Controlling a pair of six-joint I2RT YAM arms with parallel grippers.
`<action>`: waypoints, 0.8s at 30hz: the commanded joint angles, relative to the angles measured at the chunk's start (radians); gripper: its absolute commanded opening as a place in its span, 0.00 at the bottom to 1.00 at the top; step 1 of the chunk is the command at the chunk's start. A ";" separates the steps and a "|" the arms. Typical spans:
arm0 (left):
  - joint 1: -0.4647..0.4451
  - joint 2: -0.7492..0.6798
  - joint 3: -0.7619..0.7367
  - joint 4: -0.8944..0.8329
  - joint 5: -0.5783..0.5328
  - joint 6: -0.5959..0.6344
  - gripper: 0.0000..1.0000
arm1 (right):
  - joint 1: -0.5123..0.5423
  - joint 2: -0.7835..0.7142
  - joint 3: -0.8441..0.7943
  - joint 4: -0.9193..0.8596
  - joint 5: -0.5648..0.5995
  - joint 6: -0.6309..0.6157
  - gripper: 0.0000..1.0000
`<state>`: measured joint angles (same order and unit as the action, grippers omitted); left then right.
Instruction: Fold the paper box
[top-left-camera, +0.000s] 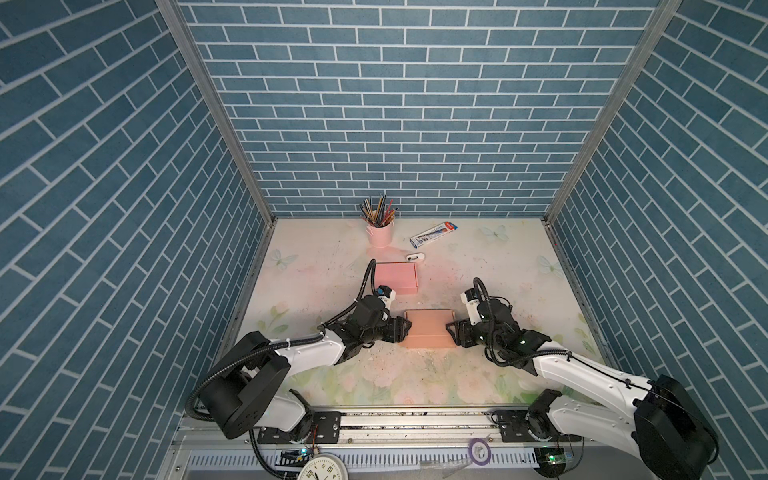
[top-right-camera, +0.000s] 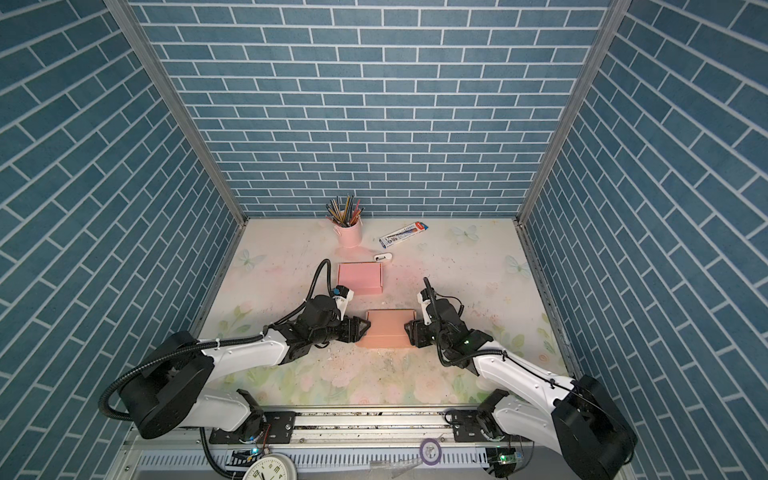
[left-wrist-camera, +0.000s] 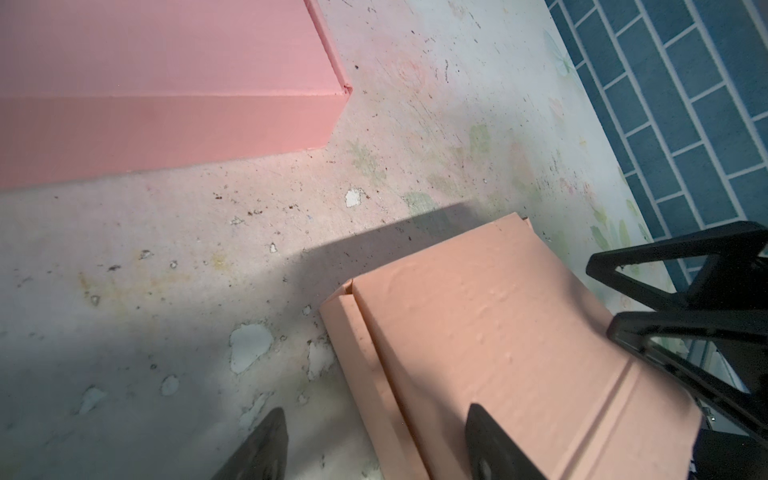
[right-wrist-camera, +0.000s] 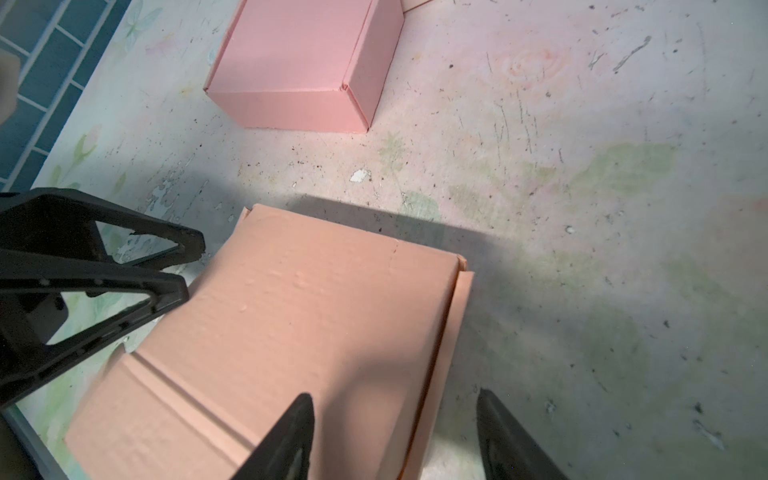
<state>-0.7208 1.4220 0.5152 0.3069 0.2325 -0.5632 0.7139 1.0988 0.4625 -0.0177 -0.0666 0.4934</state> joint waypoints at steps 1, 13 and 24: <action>-0.008 0.016 -0.017 0.024 0.002 -0.007 0.68 | -0.004 0.022 0.001 0.009 -0.017 0.017 0.62; -0.024 0.053 -0.023 0.044 -0.008 -0.010 0.66 | -0.004 0.065 -0.016 0.023 -0.015 0.018 0.62; -0.036 0.065 -0.029 0.051 -0.027 -0.012 0.64 | -0.004 0.088 -0.031 0.034 -0.015 0.016 0.61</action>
<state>-0.7483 1.4773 0.5053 0.3534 0.2237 -0.5697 0.7139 1.1725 0.4469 0.0040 -0.0795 0.4934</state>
